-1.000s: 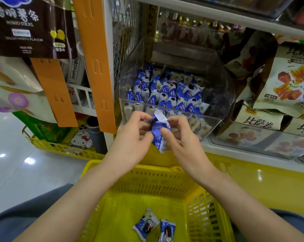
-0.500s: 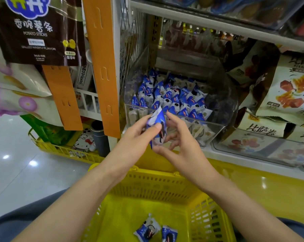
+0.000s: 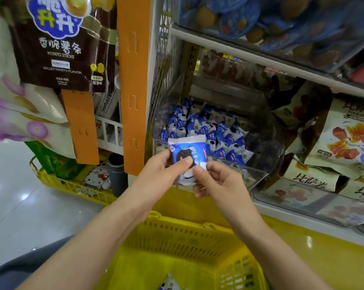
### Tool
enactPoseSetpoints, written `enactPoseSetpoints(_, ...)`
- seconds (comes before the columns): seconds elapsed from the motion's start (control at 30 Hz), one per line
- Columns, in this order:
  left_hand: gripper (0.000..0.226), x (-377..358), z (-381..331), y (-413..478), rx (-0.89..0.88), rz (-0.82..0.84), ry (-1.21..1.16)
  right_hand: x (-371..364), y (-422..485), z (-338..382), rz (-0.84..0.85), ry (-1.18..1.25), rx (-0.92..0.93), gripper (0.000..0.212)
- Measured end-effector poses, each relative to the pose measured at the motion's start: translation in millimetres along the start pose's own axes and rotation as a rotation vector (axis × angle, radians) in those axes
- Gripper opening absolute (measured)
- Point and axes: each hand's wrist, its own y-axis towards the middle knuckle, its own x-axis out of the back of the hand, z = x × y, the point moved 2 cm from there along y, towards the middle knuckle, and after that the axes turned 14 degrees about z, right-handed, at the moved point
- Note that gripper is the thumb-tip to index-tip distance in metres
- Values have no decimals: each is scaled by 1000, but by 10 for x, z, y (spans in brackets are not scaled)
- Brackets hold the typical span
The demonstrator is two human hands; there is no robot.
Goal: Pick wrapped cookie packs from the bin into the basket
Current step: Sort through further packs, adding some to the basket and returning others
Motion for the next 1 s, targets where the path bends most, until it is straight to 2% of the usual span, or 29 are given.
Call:
enactPoseSetpoints(0.17,24,168,-140,68,-127,-55,-98,127,349,301,22,-171,126,13)
enactPoseSetpoints(0.27,24,250,-164,132,-170,-108,-171,442,874,403,-114,-176,141,15)
enactPoseSetpoints(0.33,26,291,-170,169,-183,-136,-214,713,1285,390,-241,-267,39,12)
enactPoseSetpoints(0.37,27,308,-175,183,-182,-146,-228,851,1480,343,-281,-398,-69,13)
enactPoseSetpoints(0.43,29,342,-181,215,-175,-159,-231,1098,1835,197,-278,-686,-223,18)
enactPoseSetpoints(0.5,28,376,-185,236,-173,-169,-234,1256,2083,74,-257,-831,-230,26)
enactPoseSetpoints(0.73,28,398,-165,284,-200,-170,-255,1483,2329,-170,-151,-834,-282,31)
enactPoseSetpoints(0.9,29,358,-162,279,-199,-165,-255,1479,2354,-246,-125,-925,-340,33)
enactPoseSetpoints(1.0,32,339,-148,268,-209,-153,-255,1481,2374,-267,-142,-968,-374,27)
